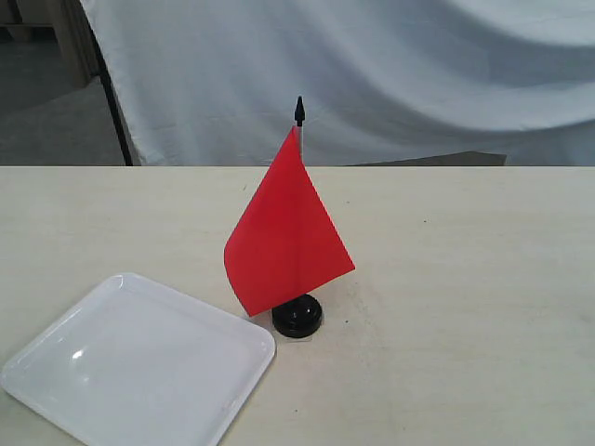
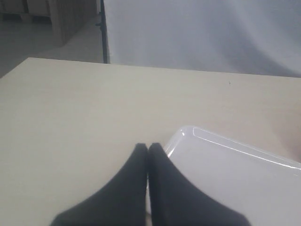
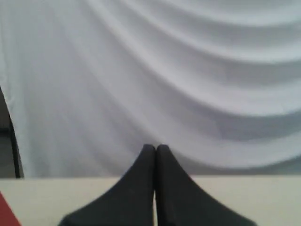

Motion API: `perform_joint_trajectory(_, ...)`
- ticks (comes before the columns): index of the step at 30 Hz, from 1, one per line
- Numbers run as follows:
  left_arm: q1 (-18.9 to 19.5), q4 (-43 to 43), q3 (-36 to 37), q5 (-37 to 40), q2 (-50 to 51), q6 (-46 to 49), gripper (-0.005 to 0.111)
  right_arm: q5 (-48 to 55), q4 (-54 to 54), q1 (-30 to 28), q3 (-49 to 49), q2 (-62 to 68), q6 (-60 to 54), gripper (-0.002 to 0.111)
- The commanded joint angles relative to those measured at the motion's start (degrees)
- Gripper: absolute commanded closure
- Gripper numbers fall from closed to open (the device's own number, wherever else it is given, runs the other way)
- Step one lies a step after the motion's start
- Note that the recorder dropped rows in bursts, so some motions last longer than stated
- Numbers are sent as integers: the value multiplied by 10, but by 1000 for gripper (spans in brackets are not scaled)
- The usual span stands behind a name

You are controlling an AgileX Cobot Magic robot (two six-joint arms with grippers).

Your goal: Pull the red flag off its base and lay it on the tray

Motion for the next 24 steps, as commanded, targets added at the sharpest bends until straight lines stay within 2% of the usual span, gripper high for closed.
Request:
perform_joint_trajectory(1, -2, 0, 1, -1, -1, 1, 107, -141, 0, 2, 1, -3, 0, 109)
perform_joint_trajectory(4, -2, 0, 1, -1, -1, 1, 107, -240, 0, 2, 1, -3, 1, 109)
perform_joint_trajectory(7, -2, 0, 1, -1, -1, 1, 107, -297, 0, 2, 1, -3, 50, 109)
perform_joint_trajectory(11, -2, 0, 1, -1, -1, 1, 107, -383, -4, 2, 1, -3, 262, 109)
perform_joint_trajectory(13, -2, 0, 1, -1, -1, 1, 107, -389, -19, 2, 1, -3, 360, 109)
perform_joint_trajectory(18, -2, 0, 1, -1, -1, 1, 107, -384, -114, 2, -31, 43, 334, 109)
perform_joint_trajectory(24, -2, 0, 1, -1, -1, 1, 107, -467, -241, 2, -102, 264, 333, 109)
